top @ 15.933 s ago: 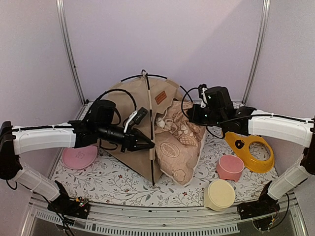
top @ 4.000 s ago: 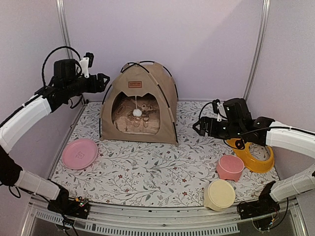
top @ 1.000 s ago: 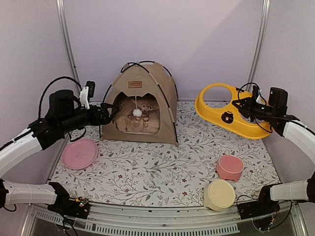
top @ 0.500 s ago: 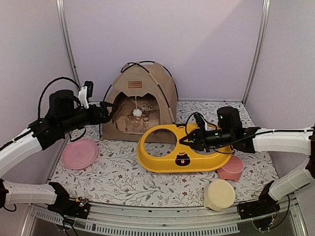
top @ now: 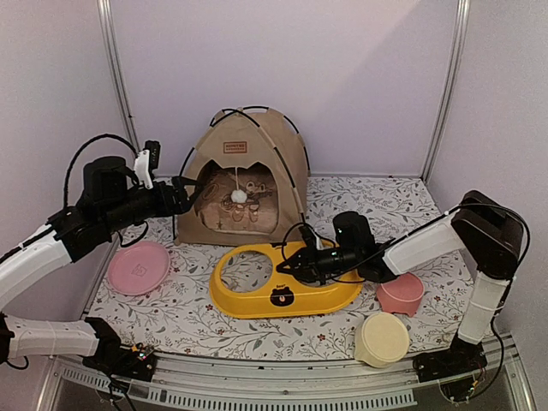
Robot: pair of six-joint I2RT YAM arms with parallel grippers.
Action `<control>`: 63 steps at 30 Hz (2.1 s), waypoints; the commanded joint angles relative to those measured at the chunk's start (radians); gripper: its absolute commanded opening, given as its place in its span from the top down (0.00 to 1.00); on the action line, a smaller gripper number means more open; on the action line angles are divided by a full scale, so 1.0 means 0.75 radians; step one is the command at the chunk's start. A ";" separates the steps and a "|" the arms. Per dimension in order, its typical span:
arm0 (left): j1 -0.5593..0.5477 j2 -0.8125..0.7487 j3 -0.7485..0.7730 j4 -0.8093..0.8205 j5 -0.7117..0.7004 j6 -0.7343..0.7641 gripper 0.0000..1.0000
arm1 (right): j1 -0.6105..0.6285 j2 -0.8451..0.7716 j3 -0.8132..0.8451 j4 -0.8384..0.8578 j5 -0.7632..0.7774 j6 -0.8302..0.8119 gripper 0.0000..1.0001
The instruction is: Set up the pet tent
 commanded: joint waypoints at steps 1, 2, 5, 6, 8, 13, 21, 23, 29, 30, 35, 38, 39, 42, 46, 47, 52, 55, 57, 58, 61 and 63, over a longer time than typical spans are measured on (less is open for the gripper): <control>-0.017 -0.021 -0.010 -0.012 -0.021 0.004 0.00 | 0.000 0.126 0.029 0.253 -0.023 0.080 0.96; -0.017 -0.020 -0.011 -0.011 -0.018 0.004 0.01 | -0.007 0.158 0.036 0.260 -0.025 0.079 0.96; -0.017 -0.015 -0.011 -0.013 -0.010 0.001 0.01 | -0.044 0.230 0.040 0.294 -0.030 0.081 0.96; -0.017 -0.014 -0.011 -0.014 -0.011 0.001 0.01 | -0.064 0.251 0.044 0.301 -0.034 0.082 0.95; -0.017 -0.014 -0.013 -0.012 -0.010 0.001 0.01 | -0.104 0.283 0.049 0.313 -0.053 0.079 0.91; -0.017 -0.007 -0.009 -0.015 -0.008 0.003 0.01 | -0.217 0.332 0.089 0.246 -0.095 0.030 0.67; -0.017 0.003 -0.012 -0.023 -0.032 -0.007 0.00 | -0.305 0.253 0.157 -0.066 -0.063 -0.152 0.36; -0.016 0.003 -0.018 -0.043 -0.070 -0.022 0.00 | -0.302 0.195 0.159 -0.160 -0.023 -0.206 0.31; -0.010 0.010 -0.059 -0.128 -0.241 -0.110 0.01 | -0.297 0.008 0.117 -0.391 0.118 -0.343 0.19; 0.001 0.010 -0.072 -0.140 -0.267 -0.131 0.01 | -0.294 -0.017 0.107 -0.407 0.130 -0.357 0.17; 0.105 -0.007 -0.184 -0.134 -0.276 -0.264 0.00 | -0.263 -0.107 0.068 -0.455 0.175 -0.390 0.14; 0.160 -0.023 -0.259 -0.096 -0.231 -0.305 0.01 | -0.248 -0.167 0.050 -0.473 0.203 -0.397 0.12; 0.171 -0.026 -0.279 -0.082 -0.214 -0.313 0.00 | -0.245 -0.189 0.047 -0.487 0.214 -0.405 0.11; 0.179 -0.018 -0.319 -0.045 -0.168 -0.318 0.00 | -0.242 -0.258 0.046 -0.574 0.269 -0.438 0.10; 0.180 0.002 -0.346 0.006 -0.113 -0.322 0.01 | -0.244 -0.396 0.040 -0.742 0.403 -0.502 0.09; 0.180 0.003 -0.354 0.025 -0.096 -0.321 0.01 | -0.244 -0.430 0.036 -0.786 0.441 -0.518 0.08; 0.176 0.022 -0.365 0.075 -0.045 -0.319 0.01 | -0.245 -0.626 -0.038 -0.982 0.580 -0.551 0.03; 0.174 0.030 -0.360 0.097 -0.023 -0.306 0.01 | -0.244 -0.743 -0.094 -1.096 0.605 -0.555 0.02; 0.170 0.040 -0.359 0.128 0.021 -0.290 0.00 | -0.233 -0.817 -0.138 -1.168 0.605 -0.538 0.00; 0.164 0.047 -0.361 0.152 0.046 -0.279 0.00 | -0.213 -0.856 -0.160 -1.201 0.611 -0.526 0.01; 0.122 0.078 -0.348 0.198 0.094 -0.247 0.00 | -0.150 -0.954 -0.199 -1.366 0.671 -0.472 0.01; 0.079 0.099 -0.326 0.199 0.080 -0.226 0.00 | -0.109 -1.019 -0.207 -1.493 0.723 -0.432 0.01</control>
